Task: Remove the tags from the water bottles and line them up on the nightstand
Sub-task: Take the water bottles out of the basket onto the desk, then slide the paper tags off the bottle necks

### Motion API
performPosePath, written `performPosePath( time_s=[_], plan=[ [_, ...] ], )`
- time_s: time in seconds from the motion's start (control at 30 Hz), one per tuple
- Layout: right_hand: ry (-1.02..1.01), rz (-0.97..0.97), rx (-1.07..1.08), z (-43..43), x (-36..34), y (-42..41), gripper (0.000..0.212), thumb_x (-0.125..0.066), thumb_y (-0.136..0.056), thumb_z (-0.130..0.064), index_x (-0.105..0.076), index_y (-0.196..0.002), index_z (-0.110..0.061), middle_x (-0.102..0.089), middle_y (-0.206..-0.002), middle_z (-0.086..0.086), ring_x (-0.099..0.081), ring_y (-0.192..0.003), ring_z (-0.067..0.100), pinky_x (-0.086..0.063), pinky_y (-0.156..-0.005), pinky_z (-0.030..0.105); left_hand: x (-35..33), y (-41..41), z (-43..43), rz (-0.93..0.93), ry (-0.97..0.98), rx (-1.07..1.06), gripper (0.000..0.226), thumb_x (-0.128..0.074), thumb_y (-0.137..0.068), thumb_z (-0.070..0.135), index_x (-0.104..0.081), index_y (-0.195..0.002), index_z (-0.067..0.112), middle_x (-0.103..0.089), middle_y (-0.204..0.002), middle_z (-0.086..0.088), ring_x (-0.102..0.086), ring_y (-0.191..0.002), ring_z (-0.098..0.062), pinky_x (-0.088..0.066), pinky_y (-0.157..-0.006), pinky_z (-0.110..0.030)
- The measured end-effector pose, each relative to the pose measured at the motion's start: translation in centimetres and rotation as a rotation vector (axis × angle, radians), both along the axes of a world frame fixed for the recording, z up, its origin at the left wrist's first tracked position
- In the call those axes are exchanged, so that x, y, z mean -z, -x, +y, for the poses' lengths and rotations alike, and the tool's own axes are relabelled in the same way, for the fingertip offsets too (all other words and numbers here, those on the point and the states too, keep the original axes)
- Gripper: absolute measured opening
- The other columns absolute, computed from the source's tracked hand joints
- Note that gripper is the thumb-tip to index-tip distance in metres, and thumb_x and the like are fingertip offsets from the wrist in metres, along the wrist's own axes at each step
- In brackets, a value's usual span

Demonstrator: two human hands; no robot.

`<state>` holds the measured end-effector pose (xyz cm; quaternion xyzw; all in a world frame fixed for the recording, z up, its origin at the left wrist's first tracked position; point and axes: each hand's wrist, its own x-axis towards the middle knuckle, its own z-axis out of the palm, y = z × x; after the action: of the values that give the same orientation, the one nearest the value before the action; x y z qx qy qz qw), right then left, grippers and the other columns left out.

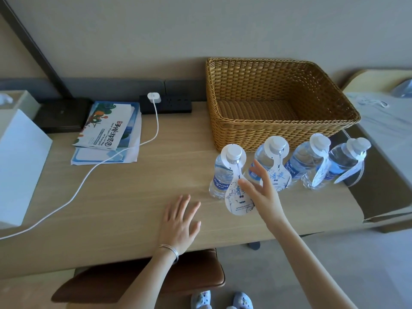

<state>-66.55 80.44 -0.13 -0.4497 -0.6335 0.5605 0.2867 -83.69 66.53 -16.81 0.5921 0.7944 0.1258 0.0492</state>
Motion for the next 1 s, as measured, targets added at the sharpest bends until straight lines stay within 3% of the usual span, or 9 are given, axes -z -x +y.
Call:
performPosePath(
  time_s=[0.13,0.3,0.43,0.7,0.8,0.87,1.0],
  plan=[
    [-0.102,-0.043,-0.067,1.1,-0.2,1.1,0.08,-0.073,-0.077,-0.025,-0.029,-0.144,-0.024,-0.037,-0.145,-0.011,-0.035,-0.133,0.008,-0.04,-0.102,0.034,-0.1,0.0,0.0,-0.001,0.018,-0.001,0.055,-0.042,-0.085,0.048,-0.047,-0.136,0.03,-0.04,-0.147,-0.006,-0.033,-0.136,-0.025,-0.028,-0.104,-0.048],
    [-0.165,-0.025,-0.126,1.9,0.4,2.7,0.066,-0.072,-0.079,-0.013,-0.039,-0.136,-0.025,-0.05,-0.131,-0.012,-0.044,-0.121,-0.006,-0.048,-0.094,0.027,-0.1,0.1,-0.1,-0.03,0.048,-0.007,0.055,-0.041,-0.086,0.048,-0.044,-0.138,0.032,-0.037,-0.149,-0.005,-0.031,-0.138,-0.025,-0.035,-0.101,-0.05],
    [-0.194,-0.039,-0.101,2.5,0.8,3.1,0.057,-0.074,-0.077,-0.014,-0.044,-0.123,-0.029,-0.054,-0.118,-0.017,-0.048,-0.12,0.004,-0.049,-0.093,0.028,-0.1,0.2,0.0,-0.046,0.061,-0.008,0.054,-0.042,-0.086,0.046,-0.045,-0.137,0.032,-0.037,-0.149,-0.005,-0.031,-0.138,-0.025,-0.037,-0.101,-0.05],
    [-0.203,-0.093,-0.143,4.1,0.4,3.6,0.065,-0.074,-0.078,-0.02,-0.04,-0.133,-0.025,-0.054,-0.129,-0.006,-0.049,-0.122,0.01,-0.046,-0.101,0.039,-0.5,0.1,-0.1,-0.037,0.07,-0.004,0.053,-0.042,-0.085,0.046,-0.046,-0.137,0.032,-0.036,-0.15,-0.004,-0.03,-0.139,-0.023,-0.03,-0.103,-0.047],
    [-0.223,-0.134,-0.151,3.4,-0.6,2.7,0.081,-0.074,-0.078,-0.018,-0.028,-0.144,-0.018,-0.043,-0.142,-0.004,-0.041,-0.13,0.009,-0.039,-0.106,0.032,-0.6,0.2,0.0,-0.036,0.072,0.001,0.053,-0.042,-0.086,0.045,-0.045,-0.137,0.031,-0.035,-0.15,-0.004,-0.029,-0.139,-0.024,-0.031,-0.104,-0.047],
    [-0.323,-0.16,-0.141,2.4,-1.8,1.2,0.076,-0.071,-0.08,-0.013,-0.03,-0.144,-0.016,-0.041,-0.142,-0.003,-0.042,-0.127,0.007,-0.038,-0.105,0.024,-0.5,0.1,0.0,-0.031,0.07,0.004,0.053,-0.041,-0.086,0.043,-0.046,-0.137,0.03,-0.036,-0.15,-0.005,-0.029,-0.139,-0.024,-0.031,-0.104,-0.048],
    [-0.831,-0.259,-0.087,2.8,-4.3,-2.9,0.049,-0.064,-0.085,-0.009,-0.049,-0.131,-0.008,-0.051,-0.129,0.0,-0.047,-0.119,0.008,-0.035,-0.098,0.01,-1.0,-0.1,0.1,-0.024,0.053,-0.005,0.05,-0.041,-0.085,0.037,-0.05,-0.133,0.027,-0.042,-0.146,-0.007,-0.034,-0.136,-0.026,-0.03,-0.104,-0.047]
  ],
)
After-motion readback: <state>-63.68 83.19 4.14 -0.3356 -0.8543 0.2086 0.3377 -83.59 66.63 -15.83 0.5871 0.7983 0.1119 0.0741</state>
